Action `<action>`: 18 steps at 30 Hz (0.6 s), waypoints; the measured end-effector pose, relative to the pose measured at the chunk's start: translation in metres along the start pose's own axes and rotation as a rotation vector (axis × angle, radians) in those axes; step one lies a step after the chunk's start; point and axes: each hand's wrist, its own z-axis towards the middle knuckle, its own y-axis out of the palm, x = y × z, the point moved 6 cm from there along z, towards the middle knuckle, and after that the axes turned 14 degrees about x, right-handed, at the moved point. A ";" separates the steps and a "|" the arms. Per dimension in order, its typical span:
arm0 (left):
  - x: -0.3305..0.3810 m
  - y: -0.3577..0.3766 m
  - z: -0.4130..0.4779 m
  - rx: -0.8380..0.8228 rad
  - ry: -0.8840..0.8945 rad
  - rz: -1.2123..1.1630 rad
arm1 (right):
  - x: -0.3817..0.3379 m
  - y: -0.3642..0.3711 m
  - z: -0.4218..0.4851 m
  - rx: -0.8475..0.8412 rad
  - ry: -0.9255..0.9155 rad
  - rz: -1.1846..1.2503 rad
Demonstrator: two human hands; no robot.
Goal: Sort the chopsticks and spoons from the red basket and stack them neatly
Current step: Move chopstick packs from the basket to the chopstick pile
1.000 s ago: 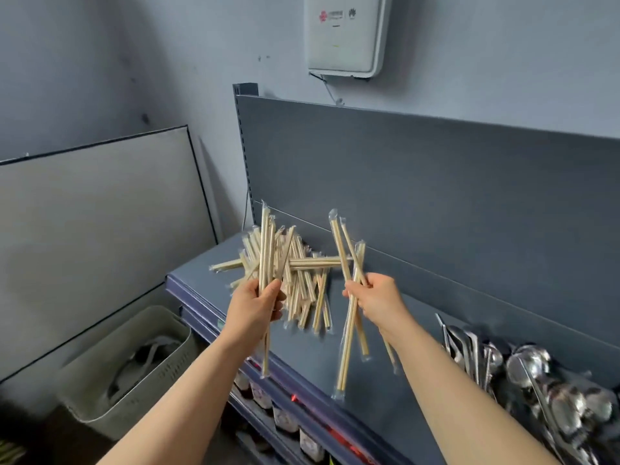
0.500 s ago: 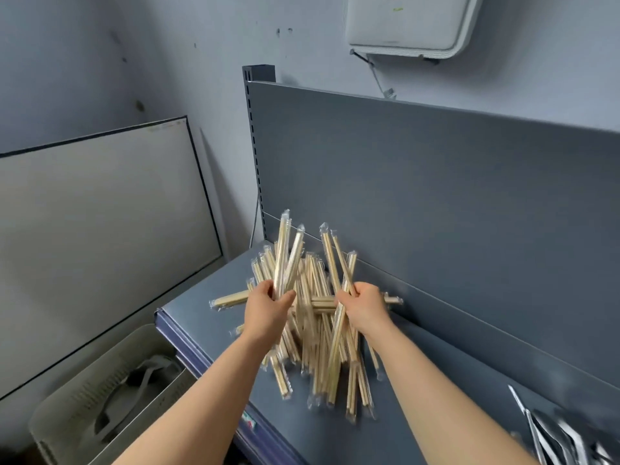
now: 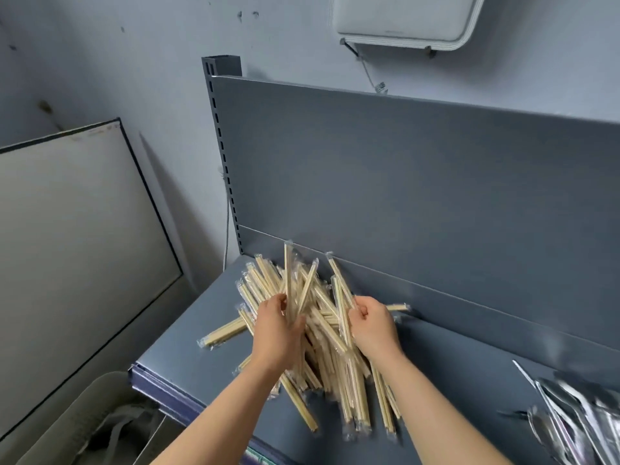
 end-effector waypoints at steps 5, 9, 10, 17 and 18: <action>0.004 -0.005 -0.001 -0.080 0.161 0.081 | 0.002 -0.009 -0.017 0.134 0.048 -0.046; 0.003 -0.008 -0.005 -0.140 0.280 0.164 | 0.002 -0.015 -0.033 0.173 0.057 -0.063; 0.004 -0.009 -0.005 -0.150 0.297 0.164 | 0.003 -0.019 -0.037 0.191 0.061 -0.073; 0.030 -0.015 -0.019 -0.279 0.425 0.036 | 0.022 -0.075 -0.068 0.372 0.157 -0.009; 0.037 -0.015 -0.026 -0.297 0.446 0.003 | 0.028 -0.090 -0.074 0.412 0.170 0.011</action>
